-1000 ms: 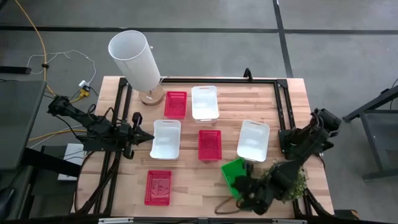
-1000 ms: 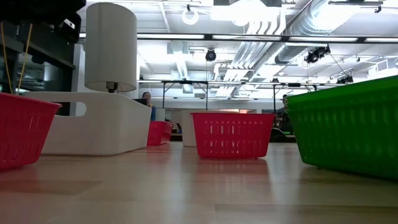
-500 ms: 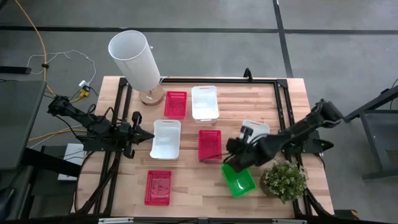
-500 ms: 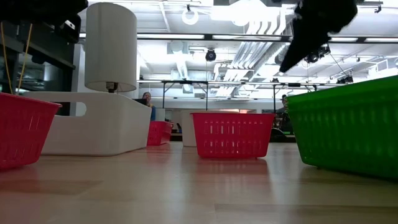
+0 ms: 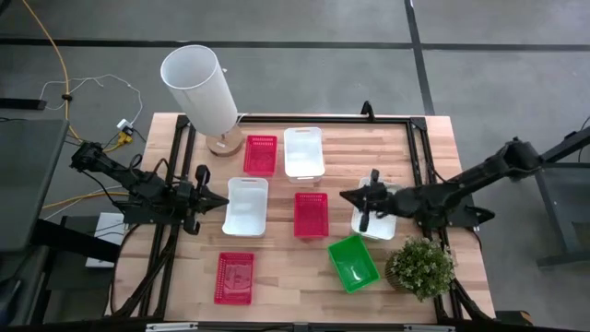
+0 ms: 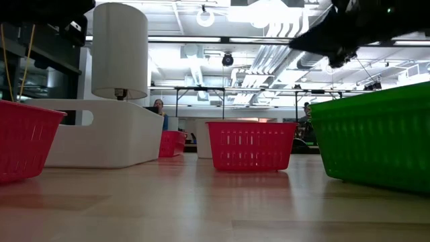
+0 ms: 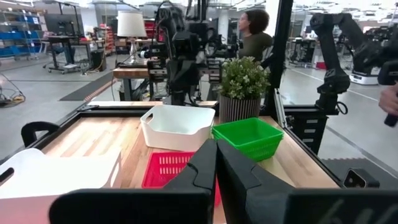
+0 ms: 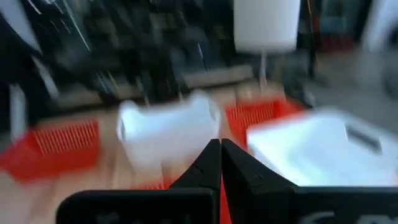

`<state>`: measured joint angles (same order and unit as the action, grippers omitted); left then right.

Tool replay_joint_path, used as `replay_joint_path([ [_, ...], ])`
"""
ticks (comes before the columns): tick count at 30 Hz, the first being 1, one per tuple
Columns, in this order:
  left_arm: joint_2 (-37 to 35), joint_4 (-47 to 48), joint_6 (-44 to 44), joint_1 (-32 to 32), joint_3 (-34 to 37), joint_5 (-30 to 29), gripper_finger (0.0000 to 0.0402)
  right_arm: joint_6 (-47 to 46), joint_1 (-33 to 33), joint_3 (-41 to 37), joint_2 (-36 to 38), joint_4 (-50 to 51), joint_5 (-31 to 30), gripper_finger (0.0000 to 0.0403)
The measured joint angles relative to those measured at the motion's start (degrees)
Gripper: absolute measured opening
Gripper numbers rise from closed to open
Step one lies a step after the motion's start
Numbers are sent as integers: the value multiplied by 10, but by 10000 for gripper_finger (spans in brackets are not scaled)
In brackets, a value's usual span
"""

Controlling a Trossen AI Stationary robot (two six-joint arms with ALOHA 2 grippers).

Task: Stack baskets by color
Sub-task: Stack the bottom red bin on top of the middle red bin

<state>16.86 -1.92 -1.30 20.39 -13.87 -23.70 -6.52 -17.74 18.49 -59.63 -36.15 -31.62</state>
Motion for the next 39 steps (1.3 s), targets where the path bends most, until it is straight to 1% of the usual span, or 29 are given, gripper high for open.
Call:
replay_joint_path([
  [2, 0, -6, 0, 0, 0, -1, 0, 36, 28, -28, -7, -102, 54, 0],
  [4, 0, -18, 0, 0, 0, -1, 0, 57, 55, -35, -11, -144, 108, 0],
  [7, 0, -44, 11, 0, 0, -3, 0, 81, 84, -14, -15, -130, 182, 0],
  [10, 0, -75, 43, 0, 0, -5, 0, 80, 95, 18, -16, -83, 221, 0],
  [14, 0, -104, 89, 0, -1, -16, 0, 81, 95, 58, -16, -23, 227, 0],
  [19, 0, -99, 95, 0, -1, -25, 0, 81, 95, 92, -16, 47, 228, 0],
  [26, 0, -99, 110, 0, -1, -25, 0, 84, 95, 100, -16, 52, 228, 0],
  [35, 0, -99, 105, 0, -1, -25, 0, 81, 95, 99, -16, 56, 228, 0],
  [39, 0, -106, 82, 0, -1, -23, 6, 81, 95, 99, -16, 56, 228, 0],
])
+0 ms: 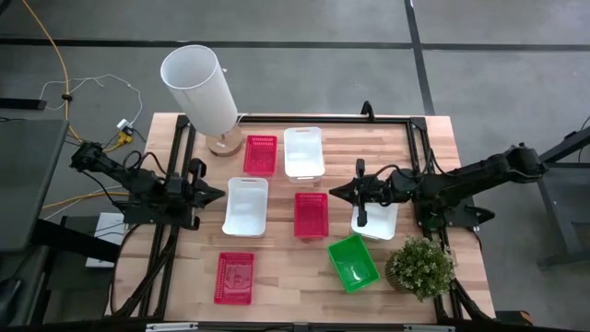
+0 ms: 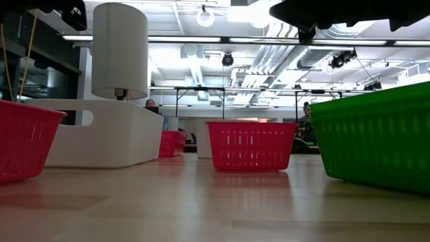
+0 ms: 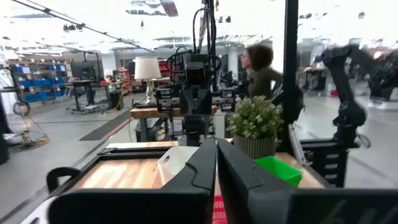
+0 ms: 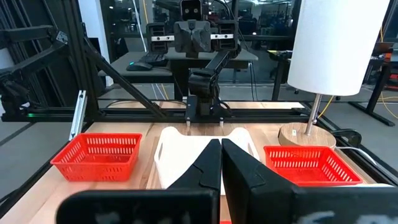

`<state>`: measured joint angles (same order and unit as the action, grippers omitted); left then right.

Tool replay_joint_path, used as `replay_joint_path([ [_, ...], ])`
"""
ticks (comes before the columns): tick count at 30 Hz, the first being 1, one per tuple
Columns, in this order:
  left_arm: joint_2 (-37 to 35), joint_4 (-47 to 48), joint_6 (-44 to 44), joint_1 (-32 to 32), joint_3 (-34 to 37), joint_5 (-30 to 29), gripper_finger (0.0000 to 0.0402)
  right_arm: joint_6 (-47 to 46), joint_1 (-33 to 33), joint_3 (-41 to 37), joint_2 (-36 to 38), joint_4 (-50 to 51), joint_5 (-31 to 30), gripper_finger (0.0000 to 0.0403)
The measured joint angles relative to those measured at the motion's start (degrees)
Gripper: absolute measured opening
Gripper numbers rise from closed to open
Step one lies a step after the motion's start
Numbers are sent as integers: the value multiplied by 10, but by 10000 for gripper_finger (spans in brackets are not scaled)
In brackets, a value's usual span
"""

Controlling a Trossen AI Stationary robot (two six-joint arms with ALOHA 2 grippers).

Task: Stack baskets by color
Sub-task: Stack the bottom red bin on top of the middle red bin

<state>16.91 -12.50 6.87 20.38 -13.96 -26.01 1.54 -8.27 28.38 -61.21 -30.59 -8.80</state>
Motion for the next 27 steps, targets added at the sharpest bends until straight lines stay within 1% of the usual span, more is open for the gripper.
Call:
replay_joint_path([
  [1, 3, -6, -7, 0, 0, 7, 12, 0, 0, 0, 0, 0, 0, 0],
  [3, 19, -21, -19, 0, 0, 44, 30, 0, 0, 0, 0, 3, 0, 0],
  [6, 64, -54, -29, 0, 0, 97, 71, 0, 0, 0, 0, 4, 0, 0],
  [11, 190, -59, -52, 2, -32, 132, 148, 0, 0, 0, 0, 4, 0, 0],
  [15, 304, -49, -44, 18, -82, 187, 194, 0, 0, 0, 0, 4, 0, 0],
  [17, 356, -33, -35, 28, -111, 215, 207, 0, 0, 0, 0, 4, 0, 0],
  [20, 429, 17, -44, 46, -158, 234, 215, 0, 0, 0, 0, 8, 0, 0],
  [23, 499, 87, -46, 65, -208, 235, 216, 0, 0, 0, 0, 13, 0, 0],
  [27, 579, 180, -7, 89, -268, 226, 214, 0, 0, 0, 0, 17, 0, 0],
])
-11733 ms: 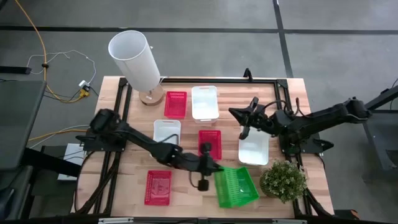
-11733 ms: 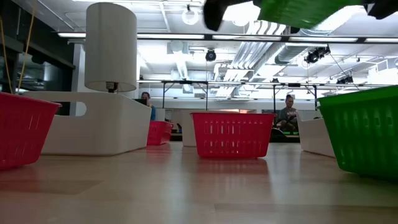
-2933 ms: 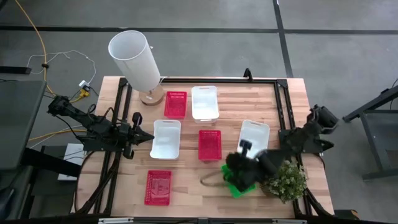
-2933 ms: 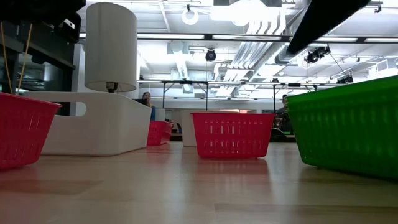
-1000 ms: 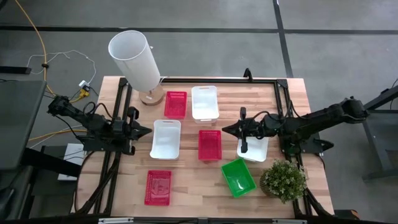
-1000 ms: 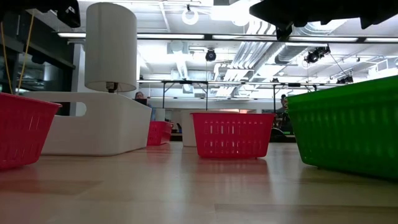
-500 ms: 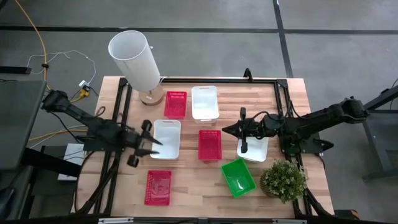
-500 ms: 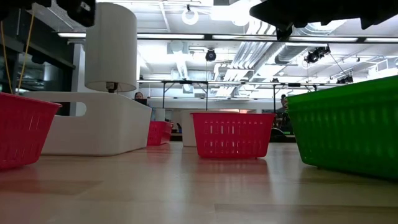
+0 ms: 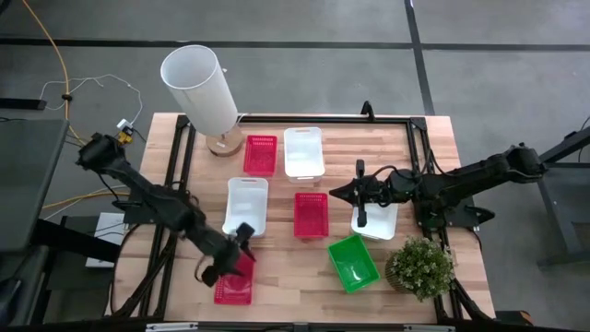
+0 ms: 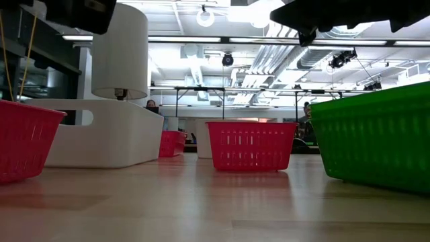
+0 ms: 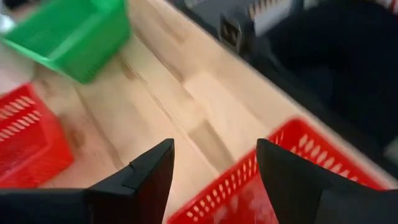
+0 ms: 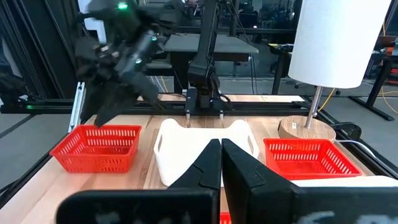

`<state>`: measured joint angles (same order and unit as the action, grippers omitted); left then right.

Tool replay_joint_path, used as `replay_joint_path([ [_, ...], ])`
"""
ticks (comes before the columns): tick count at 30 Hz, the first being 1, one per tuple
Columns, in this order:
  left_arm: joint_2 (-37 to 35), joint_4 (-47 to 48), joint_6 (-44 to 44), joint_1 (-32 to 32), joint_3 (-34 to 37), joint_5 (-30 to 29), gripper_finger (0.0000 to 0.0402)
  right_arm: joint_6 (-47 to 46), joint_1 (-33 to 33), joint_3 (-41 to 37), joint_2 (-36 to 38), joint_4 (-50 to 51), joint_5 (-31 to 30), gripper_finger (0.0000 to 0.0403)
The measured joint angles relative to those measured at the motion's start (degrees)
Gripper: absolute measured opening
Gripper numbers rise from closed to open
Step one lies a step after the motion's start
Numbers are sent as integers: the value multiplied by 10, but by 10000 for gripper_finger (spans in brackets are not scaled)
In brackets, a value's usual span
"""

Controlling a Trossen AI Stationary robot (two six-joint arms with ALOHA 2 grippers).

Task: Stack baskets by color
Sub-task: Stack the bottom red bin on top of the middle red bin

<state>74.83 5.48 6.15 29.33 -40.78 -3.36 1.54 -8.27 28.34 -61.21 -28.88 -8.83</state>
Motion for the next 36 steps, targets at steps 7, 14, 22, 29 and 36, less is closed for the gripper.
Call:
replay_joint_path([
  [7, 105, 70, 104, 46, -78, -60, 214, 0, 0, 0, 0, 1, 0, 0],
  [14, 186, 73, 184, 56, -109, -87, 214, 0, 0, 0, 0, 7, 0, 0],
  [22, 230, 87, 200, 49, -114, -87, 213, -2, 0, 0, 0, 13, 0, 0],
  [29, 228, 89, 196, 43, -114, -84, 174, -6, 0, 0, 0, 14, 0, 0],
  [36, 228, 117, 176, 42, -152, -54, 27, -7, 0, 0, 0, 15, -1, 0],
])
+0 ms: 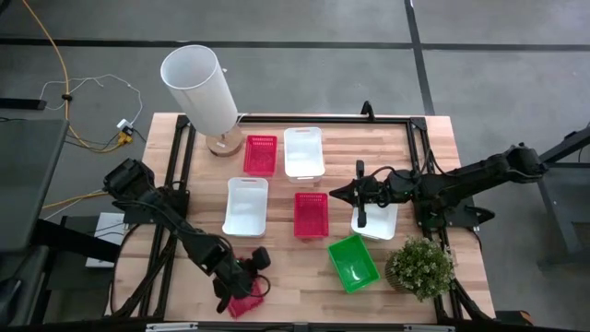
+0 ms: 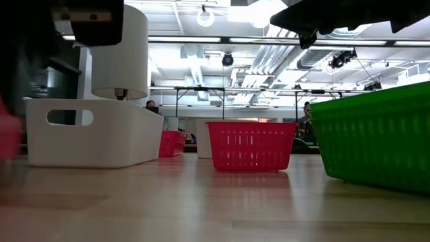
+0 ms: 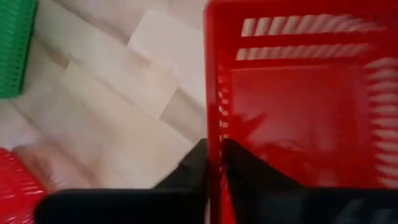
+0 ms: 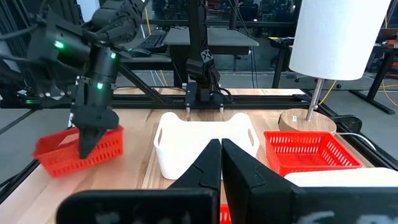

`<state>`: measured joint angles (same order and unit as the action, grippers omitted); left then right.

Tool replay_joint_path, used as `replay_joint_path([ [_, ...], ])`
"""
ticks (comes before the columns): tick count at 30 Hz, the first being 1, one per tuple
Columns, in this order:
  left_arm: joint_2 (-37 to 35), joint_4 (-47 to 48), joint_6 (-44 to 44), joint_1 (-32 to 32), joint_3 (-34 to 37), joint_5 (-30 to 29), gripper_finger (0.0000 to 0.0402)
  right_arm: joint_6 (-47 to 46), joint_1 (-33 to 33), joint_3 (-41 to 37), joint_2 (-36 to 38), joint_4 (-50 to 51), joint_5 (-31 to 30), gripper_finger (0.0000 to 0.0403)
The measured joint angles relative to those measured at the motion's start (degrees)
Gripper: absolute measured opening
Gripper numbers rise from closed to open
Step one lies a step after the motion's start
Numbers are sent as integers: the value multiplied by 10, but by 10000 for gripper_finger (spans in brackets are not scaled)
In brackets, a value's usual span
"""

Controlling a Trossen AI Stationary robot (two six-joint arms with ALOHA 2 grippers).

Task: Stack baskets by color
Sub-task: Stack the bottom red bin on top of the middle red bin

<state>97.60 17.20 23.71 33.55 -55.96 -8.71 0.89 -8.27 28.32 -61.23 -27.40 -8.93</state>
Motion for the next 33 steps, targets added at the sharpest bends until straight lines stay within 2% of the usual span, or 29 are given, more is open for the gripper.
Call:
replay_joint_path([
  [2, 0, 16, -22, 0, -20, 15, 10, 0, 0, 0, 0, 0, 0, 0],
  [7, -3, 84, -45, 6, -88, 20, 5, 0, 0, 0, 0, 0, 0, 0],
  [9, -20, 103, -41, 5, -110, 11, 3, 0, 0, 0, 0, 1, 0, 0],
  [13, -75, 82, -2, -22, -121, -4, 1, 0, 0, 0, 0, 2, 0, 0],
  [15, -100, 60, 30, -47, -122, -17, 1, -9, 0, 0, 0, 4, 1, 0],
  [20, -122, 31, 138, -117, -121, -114, 0, -9, 0, 0, 0, 0, 2, 0],
  [26, -95, -61, 262, -211, -121, -56, 0, -9, 0, 0, 0, -3, 2, 0],
  [29, -71, -53, 340, -245, -121, -89, 0, -8, 0, 0, 0, -4, 2, 0],
  [33, -33, -48, 417, -280, -121, -98, 0, -2, 0, 0, 0, -29, -10, 0],
])
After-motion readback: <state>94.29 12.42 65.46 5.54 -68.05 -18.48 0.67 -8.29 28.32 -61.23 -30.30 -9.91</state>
